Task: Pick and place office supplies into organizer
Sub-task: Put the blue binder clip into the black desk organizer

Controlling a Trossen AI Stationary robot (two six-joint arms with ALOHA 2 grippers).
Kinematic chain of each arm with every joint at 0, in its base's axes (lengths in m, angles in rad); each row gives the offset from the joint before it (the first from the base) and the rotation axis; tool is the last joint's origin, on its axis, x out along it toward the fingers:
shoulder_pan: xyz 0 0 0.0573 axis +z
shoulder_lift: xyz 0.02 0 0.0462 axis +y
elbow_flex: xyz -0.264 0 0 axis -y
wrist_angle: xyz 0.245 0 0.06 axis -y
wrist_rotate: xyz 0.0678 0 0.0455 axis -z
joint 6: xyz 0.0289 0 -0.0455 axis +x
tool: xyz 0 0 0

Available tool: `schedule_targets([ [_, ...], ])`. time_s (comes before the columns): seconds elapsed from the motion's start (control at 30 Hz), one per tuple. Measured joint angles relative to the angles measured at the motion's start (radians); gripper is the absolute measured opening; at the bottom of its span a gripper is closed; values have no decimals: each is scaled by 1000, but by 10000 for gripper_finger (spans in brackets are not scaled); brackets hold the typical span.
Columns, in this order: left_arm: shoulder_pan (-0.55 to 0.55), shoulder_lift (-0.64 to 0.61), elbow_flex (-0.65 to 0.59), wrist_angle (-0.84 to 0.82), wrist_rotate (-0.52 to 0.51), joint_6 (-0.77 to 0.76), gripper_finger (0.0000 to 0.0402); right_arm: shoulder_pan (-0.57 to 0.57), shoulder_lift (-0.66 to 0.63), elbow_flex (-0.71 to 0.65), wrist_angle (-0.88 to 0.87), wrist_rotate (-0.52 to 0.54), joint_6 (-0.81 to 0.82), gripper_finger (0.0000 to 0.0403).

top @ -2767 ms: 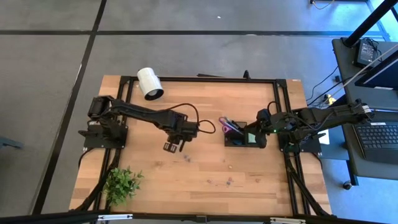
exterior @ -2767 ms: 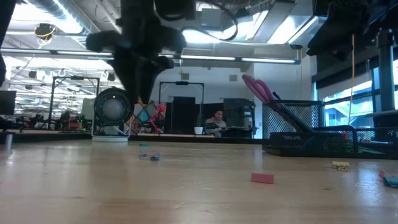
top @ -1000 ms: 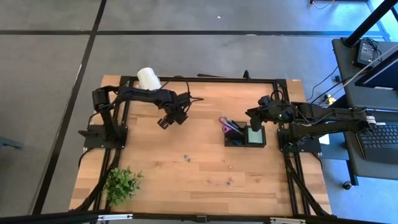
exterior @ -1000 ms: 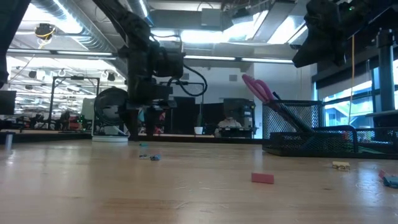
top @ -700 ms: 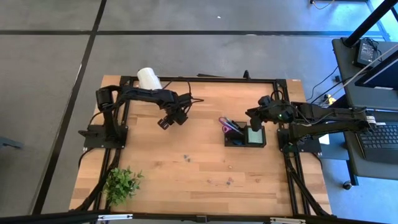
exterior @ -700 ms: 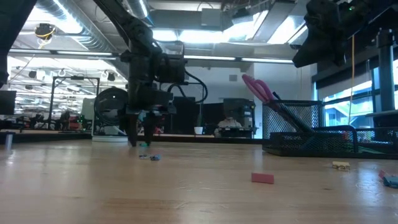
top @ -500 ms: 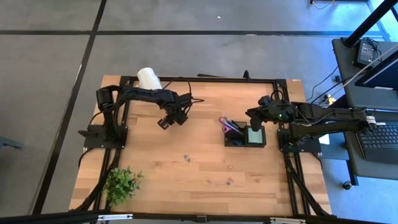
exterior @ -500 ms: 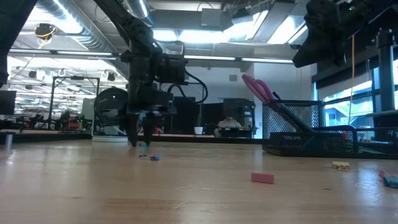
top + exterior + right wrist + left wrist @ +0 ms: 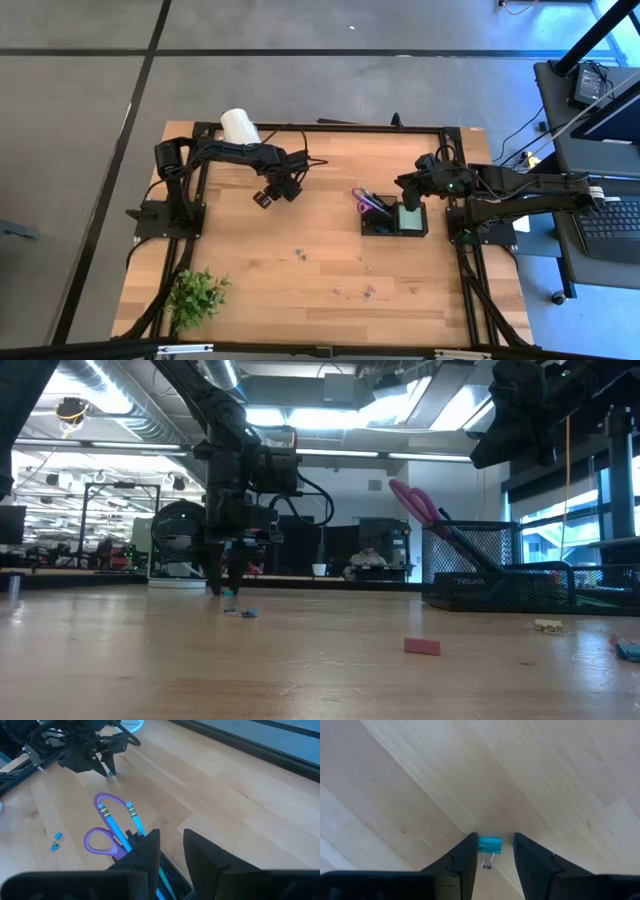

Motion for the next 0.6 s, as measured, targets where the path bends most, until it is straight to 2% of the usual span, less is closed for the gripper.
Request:
schedule_targets([
  [0.6, -2, 0, -1, 7, 5, -19, 63, 0, 0, 0, 0, 0, -4, 90],
])
